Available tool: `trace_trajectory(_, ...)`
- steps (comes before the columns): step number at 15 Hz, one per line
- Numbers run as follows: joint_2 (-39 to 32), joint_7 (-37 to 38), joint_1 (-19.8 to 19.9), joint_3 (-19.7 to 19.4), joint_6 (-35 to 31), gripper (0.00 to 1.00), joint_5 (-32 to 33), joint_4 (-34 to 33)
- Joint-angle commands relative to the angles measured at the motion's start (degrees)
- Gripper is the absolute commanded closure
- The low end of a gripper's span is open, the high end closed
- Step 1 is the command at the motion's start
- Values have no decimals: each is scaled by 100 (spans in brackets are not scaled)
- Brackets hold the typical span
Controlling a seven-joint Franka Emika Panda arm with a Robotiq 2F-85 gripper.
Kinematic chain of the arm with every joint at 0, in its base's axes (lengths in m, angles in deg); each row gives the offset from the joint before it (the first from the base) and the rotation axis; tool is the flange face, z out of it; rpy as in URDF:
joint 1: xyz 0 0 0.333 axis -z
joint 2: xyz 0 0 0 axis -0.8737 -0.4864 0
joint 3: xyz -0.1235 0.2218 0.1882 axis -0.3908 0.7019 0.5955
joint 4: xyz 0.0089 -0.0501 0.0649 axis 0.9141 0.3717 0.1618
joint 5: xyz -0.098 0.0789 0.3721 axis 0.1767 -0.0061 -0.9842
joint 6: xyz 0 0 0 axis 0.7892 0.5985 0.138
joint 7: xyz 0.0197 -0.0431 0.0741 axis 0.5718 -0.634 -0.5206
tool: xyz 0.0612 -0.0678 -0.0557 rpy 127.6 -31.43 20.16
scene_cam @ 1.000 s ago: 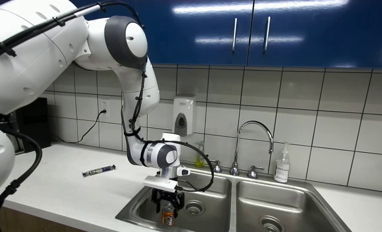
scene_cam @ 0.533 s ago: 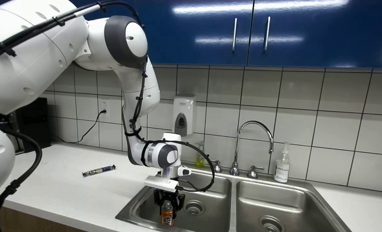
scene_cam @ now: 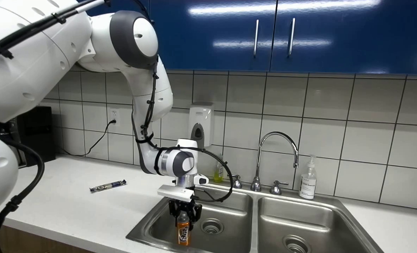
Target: Remove the can from the sink
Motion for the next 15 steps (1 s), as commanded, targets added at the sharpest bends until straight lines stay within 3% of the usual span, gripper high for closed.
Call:
trace_trajectory(1, 675, 309, -149, -101, 454, 62, 192, 159)
trace_trajectory(7, 1458, -285, 15, 185, 1430, 62, 290, 264)
trace_trajectory(15, 2273, -782, 0, 496, 1845, 62, 167, 509)
